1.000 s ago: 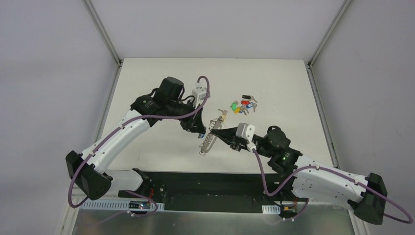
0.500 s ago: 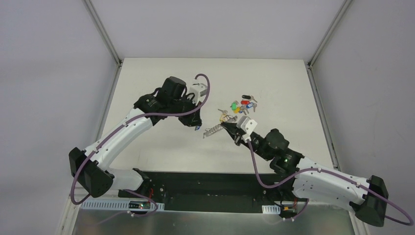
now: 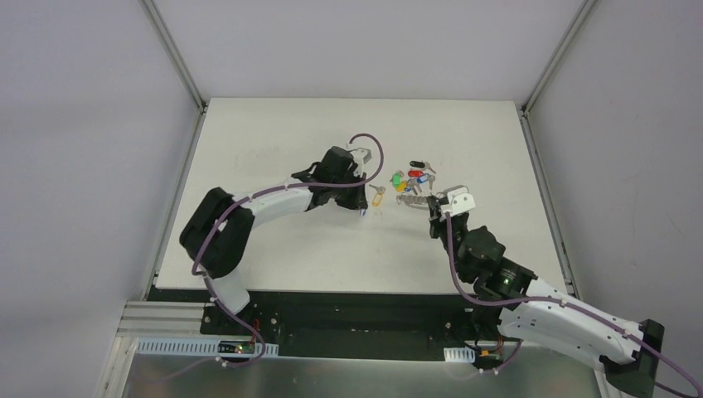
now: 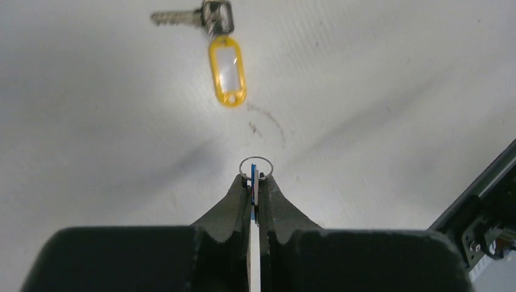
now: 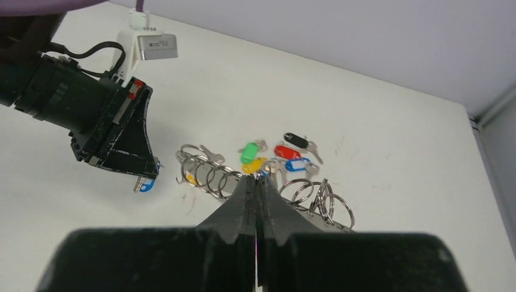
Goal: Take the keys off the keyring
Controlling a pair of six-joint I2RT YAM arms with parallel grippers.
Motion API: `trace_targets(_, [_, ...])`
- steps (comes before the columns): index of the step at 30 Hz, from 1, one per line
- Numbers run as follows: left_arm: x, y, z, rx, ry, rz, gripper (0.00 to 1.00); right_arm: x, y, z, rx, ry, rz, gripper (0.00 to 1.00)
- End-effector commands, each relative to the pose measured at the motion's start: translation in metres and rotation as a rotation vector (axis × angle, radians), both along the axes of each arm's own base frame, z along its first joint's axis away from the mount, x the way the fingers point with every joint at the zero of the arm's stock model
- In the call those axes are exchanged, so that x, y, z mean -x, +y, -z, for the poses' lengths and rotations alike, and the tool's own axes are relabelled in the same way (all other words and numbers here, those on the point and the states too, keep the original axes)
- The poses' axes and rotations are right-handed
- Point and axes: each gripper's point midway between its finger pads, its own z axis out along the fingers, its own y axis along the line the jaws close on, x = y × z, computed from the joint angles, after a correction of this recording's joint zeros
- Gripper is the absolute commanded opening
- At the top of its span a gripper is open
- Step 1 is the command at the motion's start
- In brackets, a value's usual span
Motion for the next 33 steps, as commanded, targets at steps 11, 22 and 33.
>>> trace_targets(11, [-0.069, -0.048, -0.051, 0.154, -0.18, -0.161, 0.99, -0.051, -0.092, 0.016, -0.215, 0.319, 0.489, 0.0])
trace_targets(22, [-0.007, 0.062, -0.084, 0.012, -0.233, -0.34, 1.0, -0.114, -0.131, 0.055, -0.555, 0.551, 0.689, 0.0])
trace_targets(33, [0.023, 0.128, -0.131, 0.008, -0.336, -0.522, 1.0, -0.115, -0.123, 0.024, -0.679, 0.568, 0.657, 0.99])
